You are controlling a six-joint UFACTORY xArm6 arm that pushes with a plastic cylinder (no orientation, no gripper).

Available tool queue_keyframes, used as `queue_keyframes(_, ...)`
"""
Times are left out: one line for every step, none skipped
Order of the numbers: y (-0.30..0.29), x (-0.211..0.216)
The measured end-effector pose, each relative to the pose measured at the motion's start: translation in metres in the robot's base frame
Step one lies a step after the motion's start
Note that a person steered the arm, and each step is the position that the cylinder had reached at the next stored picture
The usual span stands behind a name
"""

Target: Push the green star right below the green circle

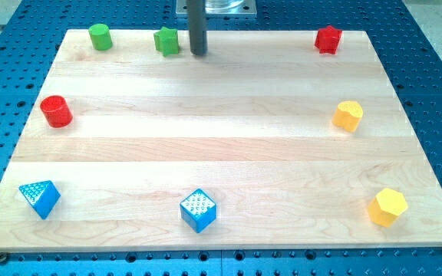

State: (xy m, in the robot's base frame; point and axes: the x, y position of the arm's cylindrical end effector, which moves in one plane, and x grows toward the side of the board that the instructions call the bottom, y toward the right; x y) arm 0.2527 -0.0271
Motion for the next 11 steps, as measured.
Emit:
queue_keyframes(-0.059, 0.0)
queue_keyframes(-0.082, 0.0)
queue_keyframes(-0.033, -0.017)
queue_keyframes(-0.078, -0.041)
queue_keyframes(-0.124, -0.041)
queue_keyframes(-0.075, -0.037)
queue_keyframes(-0.114, -0.034)
queue_keyframes(-0.134, -0.034)
queue_keyframes(-0.125, -0.028)
queue_keyframes(-0.046, -0.018)
queue_keyframes(0.015, -0.027)
